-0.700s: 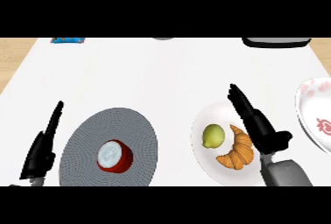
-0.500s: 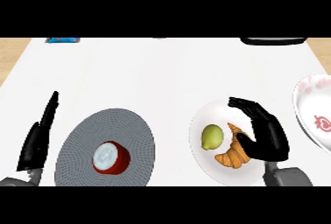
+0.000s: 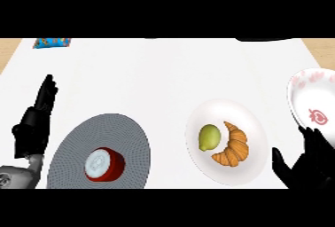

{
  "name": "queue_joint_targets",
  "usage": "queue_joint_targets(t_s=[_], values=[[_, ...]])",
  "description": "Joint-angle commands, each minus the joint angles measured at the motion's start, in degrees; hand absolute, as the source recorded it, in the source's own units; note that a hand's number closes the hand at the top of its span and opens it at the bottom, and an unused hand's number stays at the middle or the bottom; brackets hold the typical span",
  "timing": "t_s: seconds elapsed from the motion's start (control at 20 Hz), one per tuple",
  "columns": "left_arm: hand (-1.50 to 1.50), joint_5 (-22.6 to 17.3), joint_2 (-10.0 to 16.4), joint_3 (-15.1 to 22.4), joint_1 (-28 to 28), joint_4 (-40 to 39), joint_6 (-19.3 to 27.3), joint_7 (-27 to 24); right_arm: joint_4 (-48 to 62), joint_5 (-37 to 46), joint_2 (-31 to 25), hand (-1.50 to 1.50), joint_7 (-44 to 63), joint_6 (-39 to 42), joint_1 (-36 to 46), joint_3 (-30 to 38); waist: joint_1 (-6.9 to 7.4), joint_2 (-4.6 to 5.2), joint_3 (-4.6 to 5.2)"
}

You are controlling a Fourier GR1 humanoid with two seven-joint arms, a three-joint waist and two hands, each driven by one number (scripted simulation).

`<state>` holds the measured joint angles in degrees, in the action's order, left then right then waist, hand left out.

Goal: Pick the lemon from the plate and place it in the bowl

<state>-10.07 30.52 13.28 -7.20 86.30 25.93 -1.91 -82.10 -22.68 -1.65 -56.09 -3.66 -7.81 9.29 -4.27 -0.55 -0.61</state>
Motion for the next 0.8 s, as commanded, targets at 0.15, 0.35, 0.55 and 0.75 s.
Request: queue_joint_targets(t_s=[0.15,0.35,0.55,0.75], values=[[0.00,0.05,0.51,0.71,-3.27,3.56,-1.08,6.28,3.38,7.81,1.60,-1.50,-24.53,0.52,-15.53,-0.67,2.71,0.26,0.45],[0.00,1.15,0.20,0.75,-3.86,5.16,-0.98,7.65,-3.65,16.98,1.61,-1.50,-15.82,-7.01,-20.22,-3.46,3.65,0.37,0.62],[0.00,1.08,0.59,-0.60,-8.64,3.07,-1.46,10.85,-10.55,26.57,1.18,-1.50,-5.66,-13.99,-24.38,-4.91,3.27,0.56,0.72],[0.00,3.37,-1.81,2.05,-6.62,5.97,0.06,11.79,-20.16,36.10,-0.20,-1.50,8.79,-18.04,-25.70,-9.75,4.16,0.55,0.71]])
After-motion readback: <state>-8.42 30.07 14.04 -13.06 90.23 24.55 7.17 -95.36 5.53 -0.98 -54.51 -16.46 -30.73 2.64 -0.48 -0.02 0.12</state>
